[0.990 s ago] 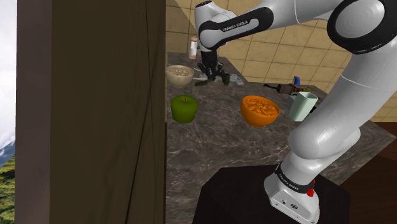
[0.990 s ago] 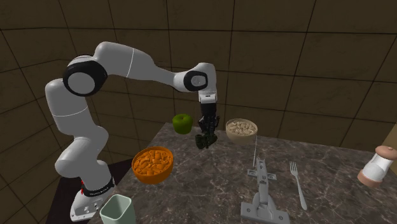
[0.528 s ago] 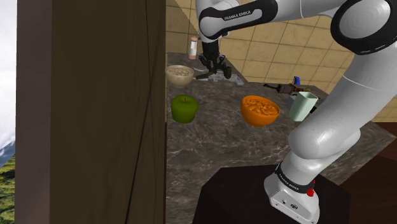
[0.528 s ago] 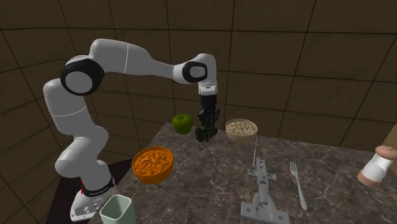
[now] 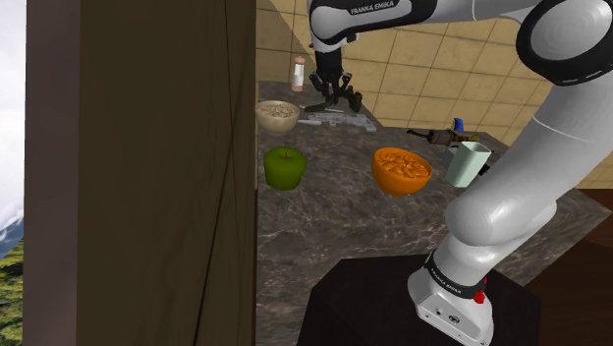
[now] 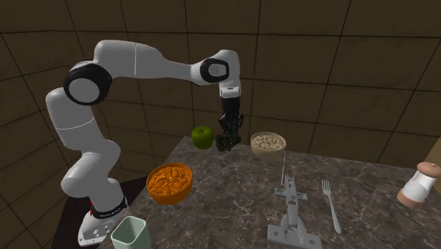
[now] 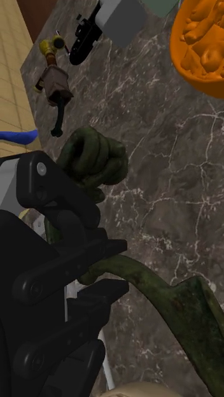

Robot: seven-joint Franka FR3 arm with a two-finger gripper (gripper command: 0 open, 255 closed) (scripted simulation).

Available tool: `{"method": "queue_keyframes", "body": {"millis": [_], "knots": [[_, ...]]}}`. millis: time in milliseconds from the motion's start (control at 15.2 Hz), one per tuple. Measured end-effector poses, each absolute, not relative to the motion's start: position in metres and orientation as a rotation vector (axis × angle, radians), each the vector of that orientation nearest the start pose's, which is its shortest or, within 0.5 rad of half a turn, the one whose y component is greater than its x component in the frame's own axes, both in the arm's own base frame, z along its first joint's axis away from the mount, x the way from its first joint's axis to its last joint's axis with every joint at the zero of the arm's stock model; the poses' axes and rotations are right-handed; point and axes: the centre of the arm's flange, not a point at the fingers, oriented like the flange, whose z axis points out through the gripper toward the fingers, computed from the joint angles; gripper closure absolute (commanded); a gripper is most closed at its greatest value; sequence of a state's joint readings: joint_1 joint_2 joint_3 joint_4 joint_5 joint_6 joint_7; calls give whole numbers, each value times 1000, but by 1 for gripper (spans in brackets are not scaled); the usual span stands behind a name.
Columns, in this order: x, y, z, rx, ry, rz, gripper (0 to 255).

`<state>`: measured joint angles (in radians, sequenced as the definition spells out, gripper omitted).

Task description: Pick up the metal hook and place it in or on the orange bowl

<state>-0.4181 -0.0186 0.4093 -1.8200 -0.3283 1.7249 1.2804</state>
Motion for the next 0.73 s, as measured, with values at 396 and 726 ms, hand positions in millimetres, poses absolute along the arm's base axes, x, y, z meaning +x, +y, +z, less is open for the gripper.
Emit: {"method": "queue_keyframes", "body": {"millis": [396, 726], "knots": [[479, -41, 537, -2819, 1982, -232, 255], [410, -50, 542, -2818, 1983, -231, 255]]}}
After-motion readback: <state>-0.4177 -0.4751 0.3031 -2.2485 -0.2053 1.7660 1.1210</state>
